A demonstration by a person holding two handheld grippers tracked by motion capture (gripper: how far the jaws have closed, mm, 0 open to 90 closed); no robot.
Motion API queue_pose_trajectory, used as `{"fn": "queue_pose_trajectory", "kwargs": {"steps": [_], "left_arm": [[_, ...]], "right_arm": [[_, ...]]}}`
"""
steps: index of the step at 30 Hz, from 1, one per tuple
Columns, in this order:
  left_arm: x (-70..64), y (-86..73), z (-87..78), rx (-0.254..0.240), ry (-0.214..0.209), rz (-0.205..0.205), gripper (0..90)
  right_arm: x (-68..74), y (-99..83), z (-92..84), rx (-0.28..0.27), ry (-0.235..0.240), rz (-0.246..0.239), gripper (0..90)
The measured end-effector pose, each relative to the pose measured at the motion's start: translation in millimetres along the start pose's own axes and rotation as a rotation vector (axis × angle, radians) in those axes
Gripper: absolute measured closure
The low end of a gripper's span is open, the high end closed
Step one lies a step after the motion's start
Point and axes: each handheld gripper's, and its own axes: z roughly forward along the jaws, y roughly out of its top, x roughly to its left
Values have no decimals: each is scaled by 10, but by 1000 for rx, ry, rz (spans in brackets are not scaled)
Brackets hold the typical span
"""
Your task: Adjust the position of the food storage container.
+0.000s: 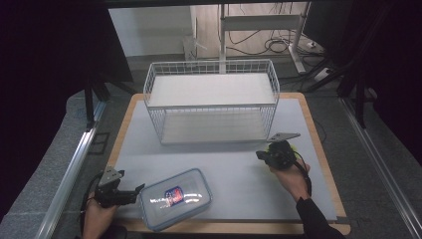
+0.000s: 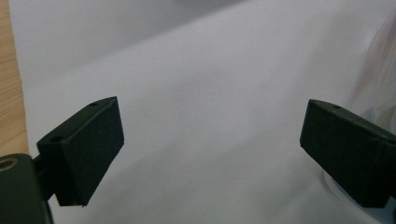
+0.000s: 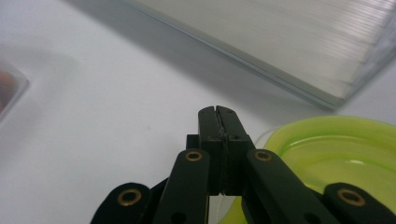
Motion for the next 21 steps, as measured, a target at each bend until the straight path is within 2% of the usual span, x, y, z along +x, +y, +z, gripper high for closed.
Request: {"fn": "queue_pose_trajectory", "kwargs": {"steps": [2, 6, 12, 17, 19, 21], "left_arm": [[-1, 1, 1, 2, 0, 0, 63], [-1, 3, 0, 5, -1, -4, 63], [11, 9, -41, 17, -5, -36, 67], [20, 16, -187, 24, -14, -47, 79], [-25, -26, -292, 35, -4, -44, 140], [-70, -64, -349, 36, -13, -40, 205]], "right_arm": [[-84, -54, -61, -6, -20, 26, 897], [-129, -85, -88, -11, -25, 50, 897], [-81, -72, -134, -33, -33, 33, 896], [-18, -90, -198, -51, -30, 16, 890], [39, -114, -233, -58, -24, 7, 887], [89, -126, -254, -62, -16, 0, 886]]}}
